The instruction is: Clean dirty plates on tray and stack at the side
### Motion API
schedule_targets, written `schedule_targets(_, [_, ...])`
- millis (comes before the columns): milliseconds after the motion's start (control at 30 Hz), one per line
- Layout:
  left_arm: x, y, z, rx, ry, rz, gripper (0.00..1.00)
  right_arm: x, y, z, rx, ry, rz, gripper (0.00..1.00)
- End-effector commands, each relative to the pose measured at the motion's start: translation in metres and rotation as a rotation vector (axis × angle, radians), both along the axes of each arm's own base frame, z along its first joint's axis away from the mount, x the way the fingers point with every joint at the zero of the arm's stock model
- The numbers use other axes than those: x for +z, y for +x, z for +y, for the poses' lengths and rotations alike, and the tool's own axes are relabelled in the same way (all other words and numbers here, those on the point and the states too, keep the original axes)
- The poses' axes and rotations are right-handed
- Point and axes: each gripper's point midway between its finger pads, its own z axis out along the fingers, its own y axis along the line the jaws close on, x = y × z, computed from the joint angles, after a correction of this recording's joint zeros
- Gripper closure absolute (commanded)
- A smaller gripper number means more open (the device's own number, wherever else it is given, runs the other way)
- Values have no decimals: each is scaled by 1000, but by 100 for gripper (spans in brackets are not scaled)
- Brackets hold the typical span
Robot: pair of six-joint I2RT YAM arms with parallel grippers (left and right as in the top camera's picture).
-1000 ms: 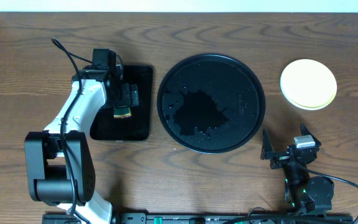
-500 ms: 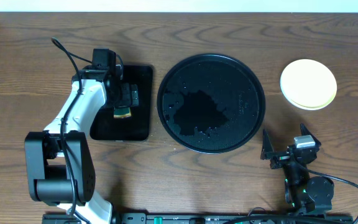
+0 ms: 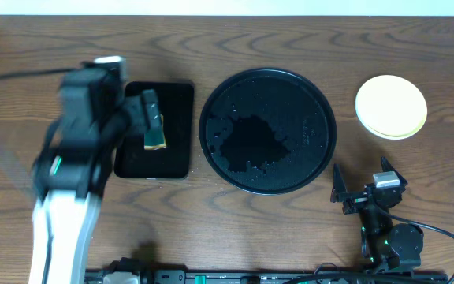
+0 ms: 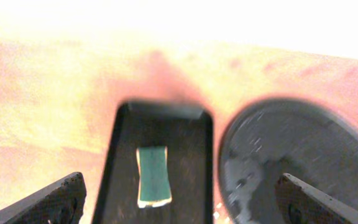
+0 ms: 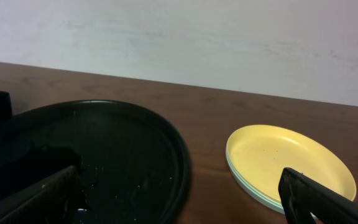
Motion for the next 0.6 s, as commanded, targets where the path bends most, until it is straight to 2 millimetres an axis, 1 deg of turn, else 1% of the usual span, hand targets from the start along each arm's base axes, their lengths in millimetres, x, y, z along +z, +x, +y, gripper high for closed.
schedule_targets(0, [44, -34, 2, 2, 0, -154, 3, 0, 0, -4, -17, 16, 3, 1])
schedule_targets(67, [65, -61, 4, 2, -4, -250, 3, 0, 0, -4, -17, 16, 3, 1])
schedule_targets(133, [73, -86, 5, 2, -8, -318, 3, 0, 0, -4, -17, 16, 3, 1])
schedule_targets(167, [73, -95, 5, 2, -9, -339, 3, 0, 0, -4, -17, 16, 3, 1])
schedule_targets(233, [66, -114, 6, 2, -11, -375, 3, 0, 0, -4, -17, 16, 3, 1])
schedule_targets(300, [53, -129, 7, 2, -12, -397, 3, 0, 0, -4, -17, 16, 3, 1])
schedule_targets(333, [44, -135, 7, 2, -12, -403, 3, 0, 0, -4, -17, 16, 3, 1])
schedule_targets(367, [30, -141, 8, 2, -13, -406, 3, 0, 0, -4, -17, 16, 3, 1])
schedule_targets(400, [21, -143, 8, 4, -18, -405, 3, 0, 0, -4, -17, 16, 3, 1])
schedule_targets(500, [-12, -145, 7, 19, -60, -393, 3, 0, 0, -4, -17, 16, 3, 1])
schedule_targets(567, [-27, -139, 7, 35, -101, -414, 3, 0, 0, -4, -17, 16, 3, 1])
